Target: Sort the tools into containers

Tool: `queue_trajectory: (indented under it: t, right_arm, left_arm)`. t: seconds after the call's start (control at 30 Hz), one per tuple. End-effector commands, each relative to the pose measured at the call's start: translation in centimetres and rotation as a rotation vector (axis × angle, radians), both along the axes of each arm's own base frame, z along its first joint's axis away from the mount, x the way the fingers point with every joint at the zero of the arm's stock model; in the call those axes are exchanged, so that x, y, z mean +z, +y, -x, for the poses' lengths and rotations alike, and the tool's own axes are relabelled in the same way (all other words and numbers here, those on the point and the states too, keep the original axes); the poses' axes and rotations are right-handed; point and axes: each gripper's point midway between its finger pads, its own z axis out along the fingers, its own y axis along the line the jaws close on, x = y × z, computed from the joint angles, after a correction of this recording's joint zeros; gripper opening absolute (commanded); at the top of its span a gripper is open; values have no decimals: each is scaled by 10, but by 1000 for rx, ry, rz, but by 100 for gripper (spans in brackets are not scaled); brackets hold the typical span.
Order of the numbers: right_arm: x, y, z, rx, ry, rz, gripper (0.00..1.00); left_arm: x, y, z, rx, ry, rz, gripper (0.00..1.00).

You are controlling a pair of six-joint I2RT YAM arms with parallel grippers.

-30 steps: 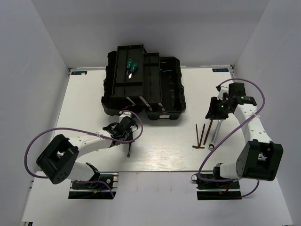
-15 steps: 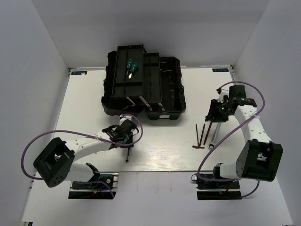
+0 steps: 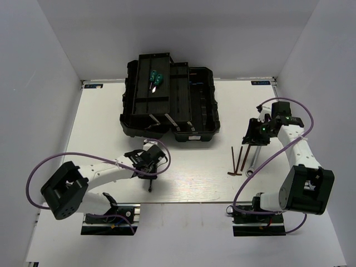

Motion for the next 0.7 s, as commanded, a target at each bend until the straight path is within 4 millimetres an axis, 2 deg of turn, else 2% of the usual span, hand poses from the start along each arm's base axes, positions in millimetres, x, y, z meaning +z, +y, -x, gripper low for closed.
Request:
queue_trajectory:
  t: [0.0,0.17,0.3,0.37,0.4,0.47,0.5,0.53,0.6,0.63,0.67]
  right_arm:
    - [4,4,3,-4,-11,-28,46]
    - [6,2,5,-10,-13,-28,46]
    - [9,1,5,-14,-19,-31,46]
    - [8,2,6,-14,-17,-36,46]
    - [7,1,6,-16,-14,-36,46]
    - [5,2,8,-15,-5,-40,47]
    - [5,2,8,-15,-7,-43,52]
    - [4,3,8,-8,-5,-45,57]
    - [1,3,11,-2,4,-43,70]
    - [-1,4,12,2,11,-44,72]
    - [-3,4,12,3,15,-44,72]
  left_arm:
    - [-35,32,50,0,217,-161,41]
    - [-48,28,55,-24,244,-200,33]
    - [-52,22,59,-38,250,-211,14]
    - [-52,21,61,-47,249,-212,8]
    - [-49,21,59,-45,243,-219,1]
    - [-36,7,51,-57,219,-189,0]
    - [-26,-1,46,-69,187,-164,0]
    - [-11,-16,34,-88,144,-128,0]
    - [11,-29,25,-117,99,-101,0]
    - [35,-47,13,-155,42,-55,0]
    - [44,-51,10,-169,32,-50,0]
